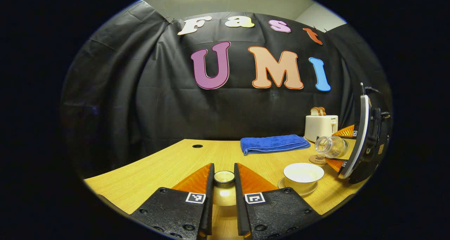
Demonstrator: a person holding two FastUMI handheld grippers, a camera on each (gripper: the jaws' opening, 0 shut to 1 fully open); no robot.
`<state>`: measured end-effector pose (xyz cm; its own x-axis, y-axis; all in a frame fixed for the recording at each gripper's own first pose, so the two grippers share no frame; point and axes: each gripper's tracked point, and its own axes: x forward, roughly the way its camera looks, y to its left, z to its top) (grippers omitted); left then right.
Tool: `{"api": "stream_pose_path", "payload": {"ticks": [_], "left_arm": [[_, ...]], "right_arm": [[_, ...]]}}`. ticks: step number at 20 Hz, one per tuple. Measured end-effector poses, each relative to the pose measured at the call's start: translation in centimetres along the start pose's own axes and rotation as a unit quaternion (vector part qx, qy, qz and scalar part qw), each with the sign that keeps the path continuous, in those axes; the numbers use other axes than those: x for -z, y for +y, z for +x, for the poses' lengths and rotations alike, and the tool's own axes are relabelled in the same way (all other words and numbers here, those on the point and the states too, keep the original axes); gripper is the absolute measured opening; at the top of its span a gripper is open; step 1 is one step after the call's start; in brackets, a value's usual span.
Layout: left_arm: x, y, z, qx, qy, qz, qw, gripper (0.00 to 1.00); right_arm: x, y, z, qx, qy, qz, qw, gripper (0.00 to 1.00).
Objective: Open the teacup lid with one hand, grasp the water bottle and pour water into the teacup with the other hand; after pouring, place the water bottle on the coaster and then close the teacup lid.
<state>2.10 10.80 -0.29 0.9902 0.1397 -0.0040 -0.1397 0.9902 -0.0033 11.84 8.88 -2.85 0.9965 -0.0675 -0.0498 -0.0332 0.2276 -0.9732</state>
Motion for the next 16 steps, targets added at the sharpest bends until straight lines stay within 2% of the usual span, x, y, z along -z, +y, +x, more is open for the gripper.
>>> {"api": "stream_pose_path", "payload": {"ticks": [1, 2, 5, 6, 9, 16], "left_arm": [[0.0, 0.0, 0.0, 0.000, 0.000, 0.000, 1.000, 0.25], [0.0, 0.0, 0.0, 0.000, 0.000, 0.000, 1.000, 0.25], [0.0, 0.0, -0.1, 0.000, 0.000, 0.000, 1.000, 0.25], [-0.1, 0.0, -0.1, 0.000, 0.000, 0.000, 1.000, 0.25], [0.0, 0.0, -0.1, 0.000, 0.000, 0.000, 1.000, 0.26], [-0.1, 0.0, -0.2, 0.000, 0.000, 0.000, 1.000, 0.25]], "right_arm": [[-0.2, 0.2, -0.1, 0.000, -0.003, -0.009, 1.000, 0.80], [-0.3, 0.2, -0.2, 0.000, -0.005, -0.019, 1.000, 0.77], [-0.3, 0.5, -0.1, -0.001, -0.004, -0.043, 0.999, 0.77], [-0.3, 0.5, 0.0, -0.001, -0.002, -0.052, 0.999, 0.80], [-0.2, 0.1, 0.2, 0.005, -0.003, -0.077, 0.997, 0.77], [-1.3, -1.2, 0.3, 0.026, -0.021, -0.148, 0.988, 0.79]]}}
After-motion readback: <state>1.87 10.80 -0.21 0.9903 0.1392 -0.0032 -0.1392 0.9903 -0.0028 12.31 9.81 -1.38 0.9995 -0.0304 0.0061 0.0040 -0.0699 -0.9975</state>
